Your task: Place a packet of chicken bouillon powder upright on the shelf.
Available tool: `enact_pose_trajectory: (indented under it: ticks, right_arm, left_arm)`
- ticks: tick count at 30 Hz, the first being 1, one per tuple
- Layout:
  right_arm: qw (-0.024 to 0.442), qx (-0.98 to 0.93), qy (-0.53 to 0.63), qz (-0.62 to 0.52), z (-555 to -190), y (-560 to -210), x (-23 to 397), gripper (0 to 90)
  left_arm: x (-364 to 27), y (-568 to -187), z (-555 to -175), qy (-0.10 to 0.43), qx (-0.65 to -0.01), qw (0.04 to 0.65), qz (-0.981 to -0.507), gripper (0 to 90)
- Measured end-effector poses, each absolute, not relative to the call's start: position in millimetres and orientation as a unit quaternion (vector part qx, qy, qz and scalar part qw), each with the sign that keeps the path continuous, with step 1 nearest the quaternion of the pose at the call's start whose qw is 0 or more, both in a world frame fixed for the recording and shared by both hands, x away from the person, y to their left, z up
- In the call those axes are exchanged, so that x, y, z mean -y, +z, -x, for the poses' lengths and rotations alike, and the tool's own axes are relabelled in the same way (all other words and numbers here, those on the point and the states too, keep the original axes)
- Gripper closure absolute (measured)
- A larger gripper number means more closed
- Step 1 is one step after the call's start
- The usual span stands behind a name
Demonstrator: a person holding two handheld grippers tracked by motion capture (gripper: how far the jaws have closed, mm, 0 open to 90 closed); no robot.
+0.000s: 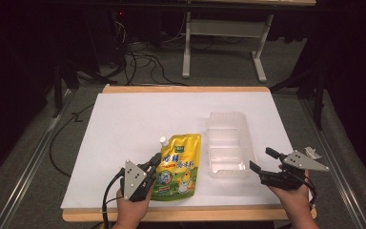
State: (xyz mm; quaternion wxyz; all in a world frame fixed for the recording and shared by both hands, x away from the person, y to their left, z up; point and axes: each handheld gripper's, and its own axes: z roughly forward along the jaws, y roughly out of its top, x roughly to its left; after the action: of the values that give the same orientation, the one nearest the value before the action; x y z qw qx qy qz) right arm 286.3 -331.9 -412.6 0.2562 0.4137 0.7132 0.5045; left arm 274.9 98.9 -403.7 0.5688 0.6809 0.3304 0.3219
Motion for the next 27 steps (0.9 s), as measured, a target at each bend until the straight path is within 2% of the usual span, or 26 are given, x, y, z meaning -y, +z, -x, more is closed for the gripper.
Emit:
enact_pose_trajectory:
  ticks: [7,12,14,17,27]
  right_arm:
    - [0.237,-0.721,0.518,-0.395,-280,-397,309,16.0]
    - [0.181,-0.732,0.536,-0.379,-285,-383,274,13.6]
    - [0.174,-0.735,0.535,-0.379,-287,-382,267,12.3]
    - [0.139,-0.744,0.532,-0.38,-302,-380,241,10.2]
    - [0.092,-0.755,0.52,-0.388,-335,-381,193,8.7]
  left_arm:
    - [-93,-400,-264,0.336,-0.303,0.577,-0.68,90.0]
    - [-93,-400,-265,0.327,-0.307,0.584,-0.677,90.0]
    - [-93,-400,-266,0.325,-0.309,0.585,-0.676,90.0]
    - [-94,-400,-267,0.317,-0.313,0.589,-0.674,90.0]
    - [-93,-398,-265,0.314,-0.306,0.593,-0.675,90.0]
